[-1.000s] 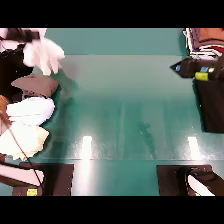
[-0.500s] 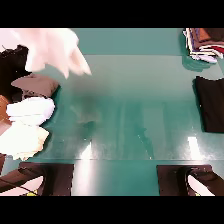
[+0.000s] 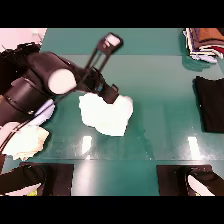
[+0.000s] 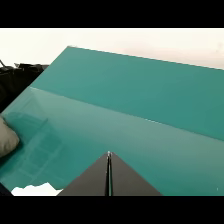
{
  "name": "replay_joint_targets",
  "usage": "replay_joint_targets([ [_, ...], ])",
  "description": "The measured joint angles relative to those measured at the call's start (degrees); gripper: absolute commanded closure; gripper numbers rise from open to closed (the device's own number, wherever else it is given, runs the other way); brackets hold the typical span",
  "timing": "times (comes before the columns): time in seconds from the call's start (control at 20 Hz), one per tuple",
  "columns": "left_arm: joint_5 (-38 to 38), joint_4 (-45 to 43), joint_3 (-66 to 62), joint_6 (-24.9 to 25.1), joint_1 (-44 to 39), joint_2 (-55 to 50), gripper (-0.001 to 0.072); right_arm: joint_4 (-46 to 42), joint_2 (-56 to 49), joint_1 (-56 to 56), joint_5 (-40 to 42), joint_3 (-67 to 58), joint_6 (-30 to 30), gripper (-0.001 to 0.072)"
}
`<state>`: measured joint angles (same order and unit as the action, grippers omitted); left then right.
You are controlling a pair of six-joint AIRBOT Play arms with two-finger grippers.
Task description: Fold the shirts.
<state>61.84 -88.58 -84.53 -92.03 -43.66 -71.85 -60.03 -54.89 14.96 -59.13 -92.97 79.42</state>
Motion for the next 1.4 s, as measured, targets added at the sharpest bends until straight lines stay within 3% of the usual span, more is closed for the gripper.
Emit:
replay_joint_targets([
  [0.3, -2.27, -1.55, 3.54, -0.57, 13.29, -1.36, 0.0156, 0.02, -0.02, 0.0, -2.54, -0.11, 0.0, 0.0693],
  [0.55, -1.36, 11.08, 7.43, 4.13, 27.21, -6.82, 0.0156, 0.02, -0.04, 0.0, -3.26, -0.11, 0.0, 0.0692],
  [0.8, 0.55, 21.75, 9.2, 9.62, 31.65, -14.23, 0.0157, 0.02, -0.07, 0.0, -3.56, -0.11, 0.0, 0.0692],
  [0.85, 0.81, 23.34, 9.31, 10.08, 32.0, -15.41, 0.0244, 0.02, -0.07, 0.0, -3.61, -0.11, 0.0, 0.0692],
  [0.9, 0.96, 24.48, 9.38, 10.36, 32.24, -16.31, 0.0483, 0.02, -0.07, 0.0, -3.67, -0.11, 0.0, 0.0692],
  [0.95, 0.98, 25.35, 9.42, 10.67, 32.35, -16.96, 0.0669, 0.0, -0.07, 0.0, -3.96, -0.11, 0.0, 0.0692],
  [1.3, 1.62, 24.79, 4.0, 11.34, 34.07, -14.95, 0.0681, -0.42, -0.11, -0.59, -10.88, 8.98, 4.98, 0.0691],
  [1.35, 1.64, 23.78, 2.75, 11.37, 34.23, -13.64, 0.068, -0.66, -0.13, -0.59, -11.78, 12.81, 5.97, 0.0635],
  [1.4, 1.64, 22.77, 1.75, 11.39, 34.34, -12.41, 0.068, -0.74, -0.13, -0.57, -12.13, 16.41, 6.82, 0.0394],
])
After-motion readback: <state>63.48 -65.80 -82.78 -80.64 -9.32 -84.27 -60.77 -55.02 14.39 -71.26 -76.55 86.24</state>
